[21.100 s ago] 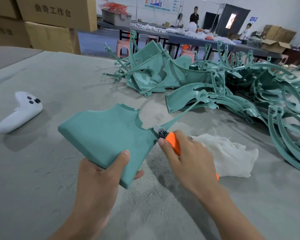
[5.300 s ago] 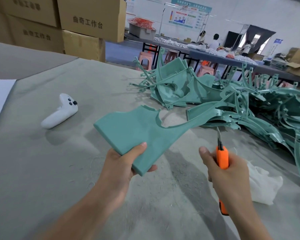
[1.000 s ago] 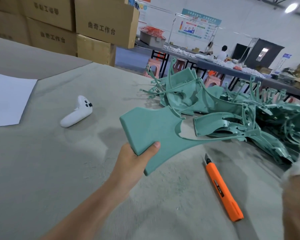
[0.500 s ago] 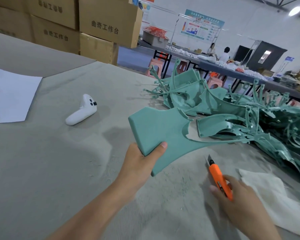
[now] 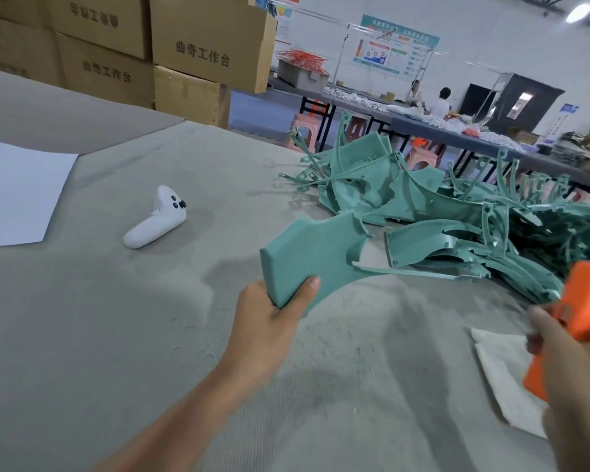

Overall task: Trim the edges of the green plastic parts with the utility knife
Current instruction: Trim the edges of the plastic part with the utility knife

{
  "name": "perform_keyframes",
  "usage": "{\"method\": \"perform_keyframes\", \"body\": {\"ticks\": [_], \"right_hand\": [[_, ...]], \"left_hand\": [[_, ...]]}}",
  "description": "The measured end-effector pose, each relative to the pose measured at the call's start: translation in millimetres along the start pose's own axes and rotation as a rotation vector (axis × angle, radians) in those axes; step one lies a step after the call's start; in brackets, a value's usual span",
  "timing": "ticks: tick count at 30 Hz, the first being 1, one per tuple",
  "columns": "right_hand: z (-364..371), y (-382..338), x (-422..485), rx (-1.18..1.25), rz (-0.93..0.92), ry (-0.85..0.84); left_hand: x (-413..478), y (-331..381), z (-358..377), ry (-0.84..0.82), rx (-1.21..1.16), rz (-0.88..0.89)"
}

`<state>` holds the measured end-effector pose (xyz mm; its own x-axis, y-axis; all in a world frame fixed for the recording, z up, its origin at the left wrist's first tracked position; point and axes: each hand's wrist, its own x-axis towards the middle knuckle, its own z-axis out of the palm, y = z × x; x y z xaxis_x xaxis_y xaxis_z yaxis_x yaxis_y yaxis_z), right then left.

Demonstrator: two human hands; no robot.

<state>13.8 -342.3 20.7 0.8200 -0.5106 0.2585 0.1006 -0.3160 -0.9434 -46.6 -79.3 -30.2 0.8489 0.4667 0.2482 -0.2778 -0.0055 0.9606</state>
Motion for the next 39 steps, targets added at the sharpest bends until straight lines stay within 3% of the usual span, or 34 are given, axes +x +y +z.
{"method": "perform_keyframes", "body": {"ticks": [3,6,10,15,27,33,39], "right_hand": [[23,-40,-38,0.259,-0.076,-0.396],[56,-65,-75,0.354,-0.111,-0.705],[89,-79,-100,0.461,-0.114,-0.883],[107,-79,-105,0.484,-0.161,-0.827],[117,-60,-109,0.604,-0.047,-0.547],[104,-52,-81,0.534,-0.022,-0.469],[80,-37,-44,0.376,0.127,-0.447]], "left_hand": [[-1,-6,2,-0.002,0.112,0.022],[-1,-11,2,0.012,0.189,0.031],[-2,-10,4,0.011,0.182,-0.010],[-4,-10,6,-0.026,0.127,-0.021],[-10,-4,10,-0.109,0.074,-0.013],[-9,-2,6,-0.047,0.155,0.057],[-4,-7,2,0.098,0.243,0.063]]}}
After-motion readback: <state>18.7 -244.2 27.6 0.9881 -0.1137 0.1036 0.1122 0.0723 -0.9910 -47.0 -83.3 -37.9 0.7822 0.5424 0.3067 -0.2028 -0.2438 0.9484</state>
